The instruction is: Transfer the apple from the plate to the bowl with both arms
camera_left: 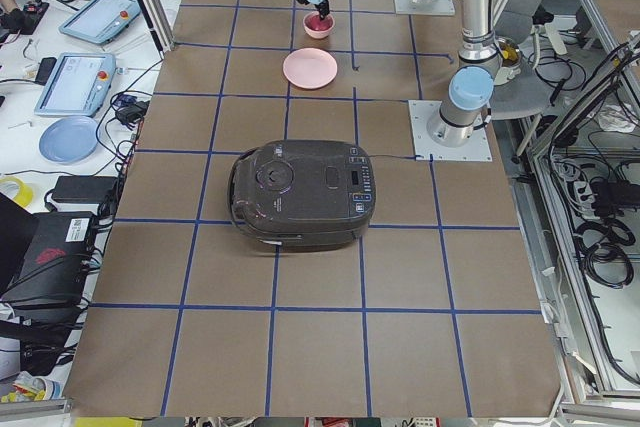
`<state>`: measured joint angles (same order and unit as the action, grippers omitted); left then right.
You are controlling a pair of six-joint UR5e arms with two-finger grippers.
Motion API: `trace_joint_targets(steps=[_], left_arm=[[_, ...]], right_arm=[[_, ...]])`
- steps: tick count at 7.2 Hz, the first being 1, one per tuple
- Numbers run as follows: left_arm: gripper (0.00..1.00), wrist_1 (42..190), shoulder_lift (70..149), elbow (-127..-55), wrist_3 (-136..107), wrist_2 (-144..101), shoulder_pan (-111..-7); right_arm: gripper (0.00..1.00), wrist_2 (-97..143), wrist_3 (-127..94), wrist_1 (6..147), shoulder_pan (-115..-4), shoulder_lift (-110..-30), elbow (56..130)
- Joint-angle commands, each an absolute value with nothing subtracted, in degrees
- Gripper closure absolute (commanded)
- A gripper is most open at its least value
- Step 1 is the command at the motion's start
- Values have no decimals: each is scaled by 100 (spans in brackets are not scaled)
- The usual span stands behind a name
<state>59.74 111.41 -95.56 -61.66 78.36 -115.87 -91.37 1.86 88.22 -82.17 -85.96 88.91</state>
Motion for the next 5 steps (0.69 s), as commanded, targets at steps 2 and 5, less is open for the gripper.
trace_joint_targets(steps=[2,5], left_arm=[[0,8374,10260,-8600,-3488,7875,-10804],[0,9264,9372,-8375,-1247,8963,-10425]], right_arm=[[0,-9079,141,8543,-8769,-8841,8403],[0,-9079,158,8552,-9035,-8868,8429]])
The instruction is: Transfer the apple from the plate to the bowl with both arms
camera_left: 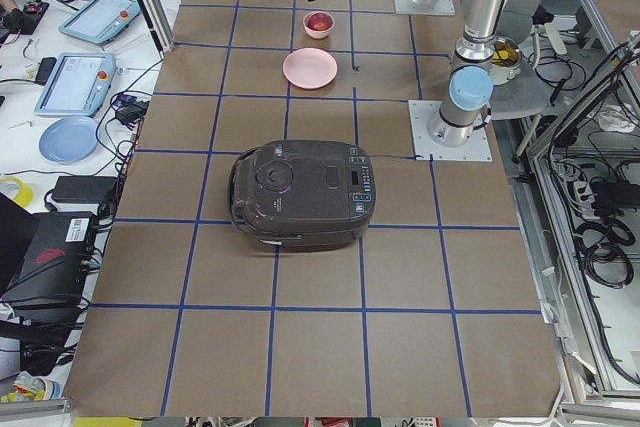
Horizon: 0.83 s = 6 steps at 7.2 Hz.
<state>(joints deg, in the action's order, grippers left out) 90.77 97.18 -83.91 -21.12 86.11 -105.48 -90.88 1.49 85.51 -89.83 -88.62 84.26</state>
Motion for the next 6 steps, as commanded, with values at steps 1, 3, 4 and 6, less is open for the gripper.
trace_joint_targets(steps=[1,3,4,6], left_arm=[[0,9203,9221,-8393,-856,9026,-10328],[0,8505,9106,-8586,-669,9106,-9873],[0,8316,9097,-8691,-633,9079,-9766],[0,8297,9036,-8780,-633,9088,-9765]], right_arm=[[0,-9088,219,8560,-8992,-8859,8420],[0,-9079,281,8552,-8974,-8842,8429],[0,-9009,264,8552,-8965,-8850,8429],[0,-9009,272,8526,-8956,-8868,8420]])
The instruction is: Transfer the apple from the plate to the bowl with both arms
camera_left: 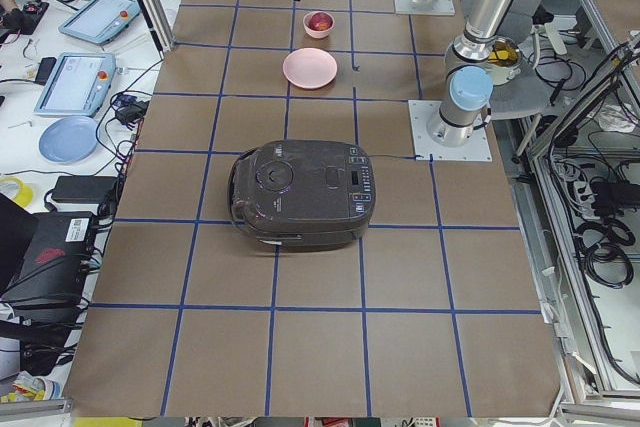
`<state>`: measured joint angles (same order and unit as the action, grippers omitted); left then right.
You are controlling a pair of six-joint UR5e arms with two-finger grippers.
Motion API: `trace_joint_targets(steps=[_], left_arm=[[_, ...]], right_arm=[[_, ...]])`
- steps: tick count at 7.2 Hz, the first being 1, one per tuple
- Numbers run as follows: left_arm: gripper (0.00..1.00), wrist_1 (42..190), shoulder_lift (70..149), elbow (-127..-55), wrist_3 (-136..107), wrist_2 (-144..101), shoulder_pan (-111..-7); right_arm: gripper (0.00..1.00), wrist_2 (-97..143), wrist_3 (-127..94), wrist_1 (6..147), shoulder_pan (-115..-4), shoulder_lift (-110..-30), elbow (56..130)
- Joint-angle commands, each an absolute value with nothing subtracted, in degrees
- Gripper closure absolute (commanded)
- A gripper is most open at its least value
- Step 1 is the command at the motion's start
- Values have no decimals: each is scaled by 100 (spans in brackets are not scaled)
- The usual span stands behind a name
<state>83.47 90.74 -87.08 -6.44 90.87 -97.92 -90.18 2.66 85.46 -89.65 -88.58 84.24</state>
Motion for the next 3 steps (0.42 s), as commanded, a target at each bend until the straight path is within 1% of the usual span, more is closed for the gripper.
trace_joint_targets(steps=[1,3], left_arm=[[0,8288,9000,-8824,-633,9088,-9765],[0,8297,8982,-8833,-633,9097,-9765]], right_arm=[[0,-9000,272,8551,-8965,-8877,8420],[0,-9000,272,8560,-8965,-8877,8403]])
